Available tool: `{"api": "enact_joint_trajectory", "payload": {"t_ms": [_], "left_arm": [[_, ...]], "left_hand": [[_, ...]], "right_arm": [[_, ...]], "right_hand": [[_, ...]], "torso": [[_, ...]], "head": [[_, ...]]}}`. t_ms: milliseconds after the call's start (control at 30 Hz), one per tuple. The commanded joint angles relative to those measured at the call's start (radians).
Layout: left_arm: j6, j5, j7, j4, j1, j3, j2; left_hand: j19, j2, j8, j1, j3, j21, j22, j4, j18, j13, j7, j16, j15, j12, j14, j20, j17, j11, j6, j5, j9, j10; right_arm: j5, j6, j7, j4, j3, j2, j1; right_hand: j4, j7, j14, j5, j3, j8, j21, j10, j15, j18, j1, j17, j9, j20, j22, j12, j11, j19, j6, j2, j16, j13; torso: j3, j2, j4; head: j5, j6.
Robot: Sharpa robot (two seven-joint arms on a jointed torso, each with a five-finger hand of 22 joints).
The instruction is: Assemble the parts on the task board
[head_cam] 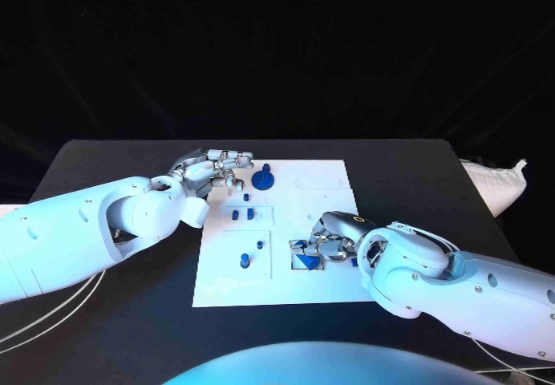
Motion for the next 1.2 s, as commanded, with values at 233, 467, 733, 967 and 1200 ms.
{"api": "enact_joint_trajectory", "payload": {"t_ms": [233, 467, 733, 967, 1200], "left_arm": [[0.02, -0.003, 0.0, 0.002, 0.0, 0.0, 0.0], [0.022, -0.003, -0.002, 0.002, 0.0, 0.0, -0.001], [0.024, -0.003, -0.004, 0.002, 0.0, 0.0, -0.002], [0.027, -0.006, -0.006, 0.0, 0.0, 0.0, -0.001], [0.028, -0.007, -0.007, -0.001, 0.0, 0.0, -0.001]], "left_hand": [[-0.002, 0.011, 0.005, -0.001, -0.003, -0.004, -0.001, 0.0, 0.018, 0.0, -0.001, 0.0, -0.003, 0.006, -0.007, 0.002, -0.001, 0.0, -0.007, -0.003, 0.0, -0.006], [-0.002, 0.012, 0.005, -0.002, -0.005, -0.005, -0.002, 0.001, 0.018, -0.001, -0.001, 0.0, -0.003, 0.007, -0.008, 0.003, -0.001, 0.001, -0.008, -0.003, 0.0, -0.007], [-0.002, 0.012, 0.005, -0.002, -0.005, -0.005, -0.002, 0.001, 0.018, -0.001, -0.001, 0.0, -0.003, 0.007, -0.008, 0.003, -0.001, 0.001, -0.008, -0.003, 0.0, -0.007], [-0.002, 0.012, 0.005, -0.002, -0.005, -0.005, -0.002, 0.001, 0.018, -0.001, -0.001, 0.0, -0.003, 0.007, -0.008, 0.003, -0.001, 0.001, -0.008, -0.003, 0.0, -0.007], [-0.002, 0.012, 0.005, -0.002, -0.007, -0.006, -0.003, 0.002, 0.017, -0.001, -0.001, 0.0, -0.003, 0.007, -0.009, 0.003, -0.002, 0.001, -0.009, -0.003, 0.0, -0.01]], "right_arm": [[-0.065, 0.017, -0.01, 0.009, -0.001, -0.002, -0.001], [-0.081, 0.003, -0.007, 0.023, 0.0, -0.012, -0.002], [-0.08, 0.017, -0.001, 0.041, 0.0, -0.029, -0.003], [-0.083, 0.03, 0.0, 0.034, 0.0, -0.026, -0.004], [-0.083, -0.013, 0.003, 0.036, 0.0, -0.034, -0.005]], "right_hand": [[0.003, -0.001, 0.096, -0.199, -0.104, -0.017, -0.001, 0.015, -0.008, -0.013, -0.167, 0.207, 0.032, -0.01, 0.001, -0.018, -0.014, 0.003, 0.004, -0.013, 0.005, 0.001], [0.004, -0.001, 0.096, -0.201, -0.131, -0.021, -0.002, 0.015, -0.008, -0.013, -0.242, 0.207, 0.042, -0.012, 0.002, -0.024, -0.016, 0.003, 0.004, -0.02, 0.005, -0.001], [-0.118, 0.0, 0.097, -0.193, -0.054, -0.031, -0.003, 0.017, -0.007, -0.013, 0.003, 0.212, 0.062, -0.01, 0.004, -0.023, -0.015, 0.003, 0.002, -0.007, 0.007, 0.006], [-0.206, 0.0, 0.098, -0.199, -0.002, -0.036, -0.004, 0.016, -0.008, -0.014, 0.134, 0.214, 0.073, -0.011, 0.005, -0.024, -0.017, 0.004, 0.001, -0.006, 0.008, 0.01], [-0.206, 0.003, 0.098, -0.194, 0.008, -0.044, -0.004, 0.02, -0.007, -0.014, 0.131, 0.215, 0.075, -0.011, 0.005, -0.014, -0.014, 0.003, -0.002, 0.006, 0.008, 0.02]], "torso": [[0.0001, 0.0, -0.0004], [0.0008, 0.0, 0.0], [0.0005, 0.0, -0.0009], [-0.0001, 0.0, 0.0025], [-0.0001, 0.0, -0.0002]], "head": [[-0.001, -0.002], [-0.002, -0.002], [-0.002, -0.003], [-0.004, -0.004], [-0.003, -0.002]]}}
